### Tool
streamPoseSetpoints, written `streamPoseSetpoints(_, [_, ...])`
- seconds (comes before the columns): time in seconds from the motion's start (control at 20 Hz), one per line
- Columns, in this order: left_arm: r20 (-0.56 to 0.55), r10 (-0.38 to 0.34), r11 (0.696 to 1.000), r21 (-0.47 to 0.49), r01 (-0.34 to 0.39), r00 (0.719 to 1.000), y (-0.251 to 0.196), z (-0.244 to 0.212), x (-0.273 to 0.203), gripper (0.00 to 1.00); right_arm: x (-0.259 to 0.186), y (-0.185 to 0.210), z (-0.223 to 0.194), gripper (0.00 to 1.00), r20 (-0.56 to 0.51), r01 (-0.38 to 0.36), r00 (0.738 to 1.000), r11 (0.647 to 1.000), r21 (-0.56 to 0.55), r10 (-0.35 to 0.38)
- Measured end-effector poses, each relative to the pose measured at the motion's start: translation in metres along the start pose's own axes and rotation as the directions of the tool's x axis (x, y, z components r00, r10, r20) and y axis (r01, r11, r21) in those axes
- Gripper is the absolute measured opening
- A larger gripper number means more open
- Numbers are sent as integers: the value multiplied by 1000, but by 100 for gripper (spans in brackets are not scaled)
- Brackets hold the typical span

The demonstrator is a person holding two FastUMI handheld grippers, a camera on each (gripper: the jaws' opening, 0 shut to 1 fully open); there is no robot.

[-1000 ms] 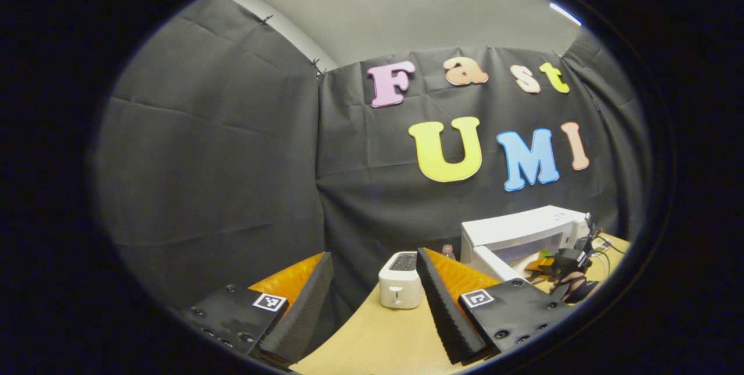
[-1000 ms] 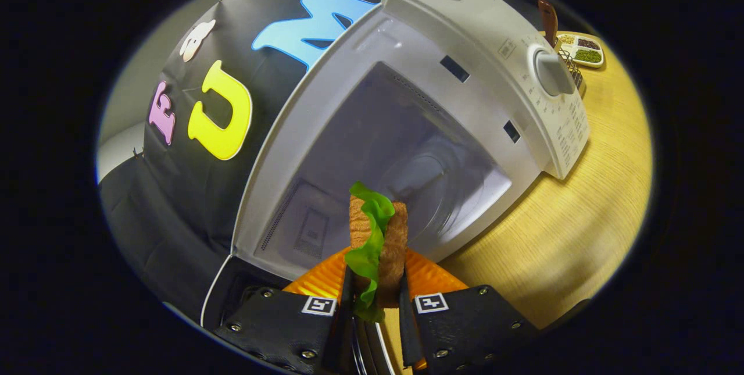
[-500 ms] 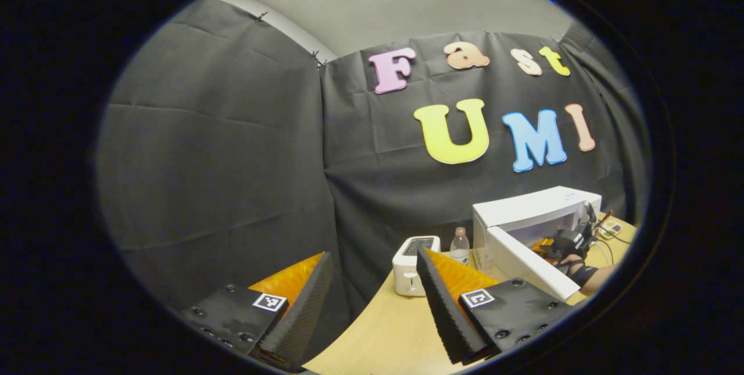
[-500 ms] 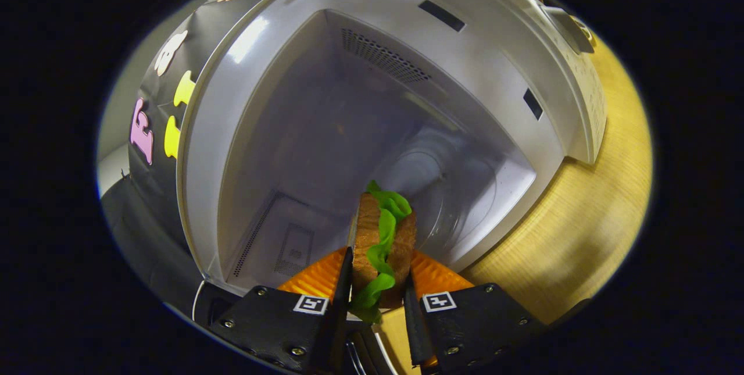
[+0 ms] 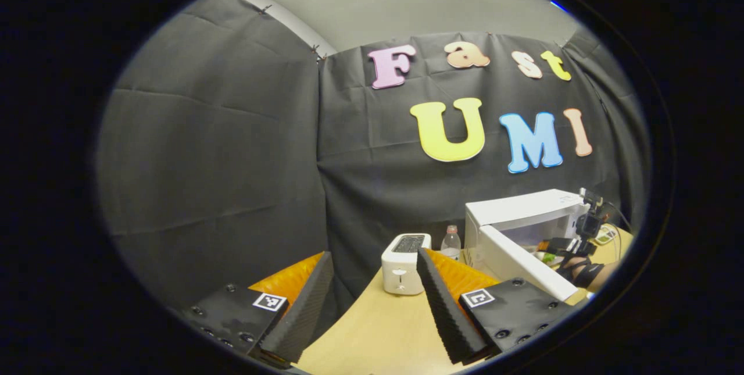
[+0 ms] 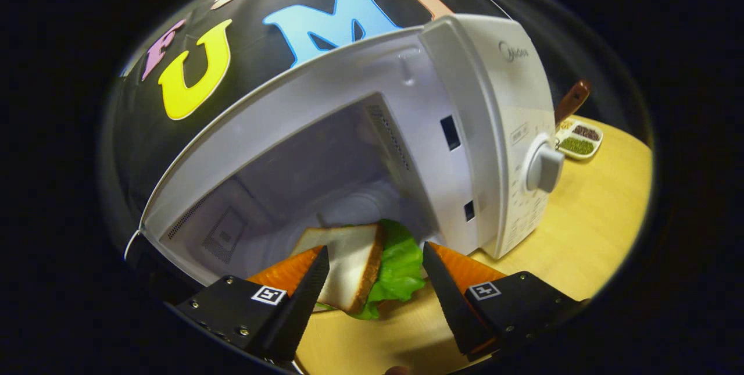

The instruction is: Open the microwave oven with the left hand, put the food in, and close the microwave oven.

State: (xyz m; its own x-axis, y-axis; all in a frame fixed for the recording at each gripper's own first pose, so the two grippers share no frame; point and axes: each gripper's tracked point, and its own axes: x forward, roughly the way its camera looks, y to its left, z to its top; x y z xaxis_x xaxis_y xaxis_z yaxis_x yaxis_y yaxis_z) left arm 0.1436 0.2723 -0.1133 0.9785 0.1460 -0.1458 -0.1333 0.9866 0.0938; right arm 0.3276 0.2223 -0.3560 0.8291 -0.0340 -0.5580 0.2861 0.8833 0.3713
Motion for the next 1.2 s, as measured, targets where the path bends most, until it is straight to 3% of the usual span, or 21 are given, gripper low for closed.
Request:
streamPoseSetpoints(0.05, [-1, -10, 1000, -5, 10, 1000, -5, -2, 0, 92, -7, -2, 3, 98, -5, -8, 1000, 1000, -20, 8])
streamPoseSetpoints(0.35, [-29, -63, 995, -79, 60, 998, -37, -39, 2, 96, -74, -14, 42, 98, 63, -59, 996, 983, -175, 71])
streamPoseSetpoints(0.55, [-64, -48, 996, -76, 43, 997, -49, -69, 1, 94, -130, -15, 85, 98, 173, -99, 975, 966, -240, 143])
streamPoseSetpoints(0.95, [-170, -17, 997, -81, 3, 985, -86, -123, -22, 95, -223, -45, 121, 98, 213, -173, 943, 922, -345, 257])
streamPoseSetpoints(1.2, [-199, 5, 997, -72, -20, 980, -116, -138, -38, 40, -262, -75, 140, 98, 222, -204, 929, 911, -359, 295])
